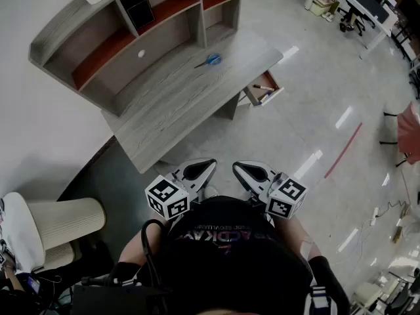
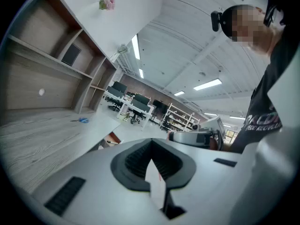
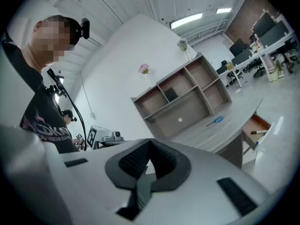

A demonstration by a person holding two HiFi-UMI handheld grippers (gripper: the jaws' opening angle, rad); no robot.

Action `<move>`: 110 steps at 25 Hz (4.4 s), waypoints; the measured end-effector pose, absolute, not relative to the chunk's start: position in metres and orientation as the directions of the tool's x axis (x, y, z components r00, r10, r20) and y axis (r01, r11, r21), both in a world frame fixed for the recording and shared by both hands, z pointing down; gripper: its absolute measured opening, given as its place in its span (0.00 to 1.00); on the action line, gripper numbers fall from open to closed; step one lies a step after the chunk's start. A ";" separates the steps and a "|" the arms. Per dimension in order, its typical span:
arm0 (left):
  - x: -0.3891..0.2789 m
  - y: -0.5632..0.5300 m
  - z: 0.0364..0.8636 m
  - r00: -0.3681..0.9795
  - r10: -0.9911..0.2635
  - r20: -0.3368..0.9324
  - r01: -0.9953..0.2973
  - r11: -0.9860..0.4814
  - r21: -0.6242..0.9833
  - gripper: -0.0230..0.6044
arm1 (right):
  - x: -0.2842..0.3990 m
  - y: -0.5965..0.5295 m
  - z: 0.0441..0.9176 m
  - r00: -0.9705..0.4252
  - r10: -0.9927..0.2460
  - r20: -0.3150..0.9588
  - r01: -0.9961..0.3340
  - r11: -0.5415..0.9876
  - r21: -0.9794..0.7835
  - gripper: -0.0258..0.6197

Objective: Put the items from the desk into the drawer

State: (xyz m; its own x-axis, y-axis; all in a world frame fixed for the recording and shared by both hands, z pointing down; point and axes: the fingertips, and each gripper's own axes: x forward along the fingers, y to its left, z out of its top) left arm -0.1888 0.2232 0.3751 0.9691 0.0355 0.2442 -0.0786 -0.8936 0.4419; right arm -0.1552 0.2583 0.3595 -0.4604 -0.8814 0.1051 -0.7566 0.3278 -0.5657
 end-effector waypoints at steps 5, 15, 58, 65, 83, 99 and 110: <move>-0.188 0.223 0.375 0.969 0.034 0.243 -0.080 -0.893 0.443 0.05 | -0.155 0.257 0.360 -0.467 -0.878 0.104 -0.756 0.335 -0.562 0.07; -0.189 0.216 0.377 0.969 0.030 0.243 -0.084 -0.892 0.445 0.05 | -0.160 0.250 0.357 -0.495 -0.865 0.082 -0.738 0.368 -0.566 0.07; -0.062 0.279 0.387 0.942 -0.084 0.324 -0.214 -0.896 0.389 0.05 | -0.020 0.296 0.366 -0.588 -0.809 0.008 -0.636 0.456 -0.623 0.07; -0.026 0.292 0.395 0.933 -0.129 0.336 -0.265 -0.877 0.400 0.05 | 0.013 0.305 0.374 -0.636 -0.772 0.016 -0.607 0.488 -0.627 0.07; 0.001 0.280 0.401 0.933 -0.174 0.314 -0.304 -0.847 0.436 0.05 | 0.047 0.295 0.384 -0.656 -0.754 0.045 -0.604 0.488 -0.630 0.07; -0.015 0.191 0.383 0.961 -0.094 0.259 -0.205 -0.874 0.441 0.05 | 0.035 0.219 0.371 -0.543 -0.835 0.085 -0.698 0.393 -0.598 0.07; -0.051 0.129 0.381 0.967 -0.124 0.221 -0.215 -0.863 0.457 0.05 | 0.002 0.156 0.364 -0.554 -0.827 0.091 -0.711 0.414 -0.568 0.07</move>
State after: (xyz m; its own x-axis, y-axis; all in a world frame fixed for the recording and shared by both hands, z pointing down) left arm -0.0510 0.1295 0.3814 0.9673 -0.1243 0.2211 -0.2153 -0.8630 0.4570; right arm 0.0022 0.1556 0.3642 -0.5544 -0.8272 0.0914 -0.7112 0.4140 -0.5681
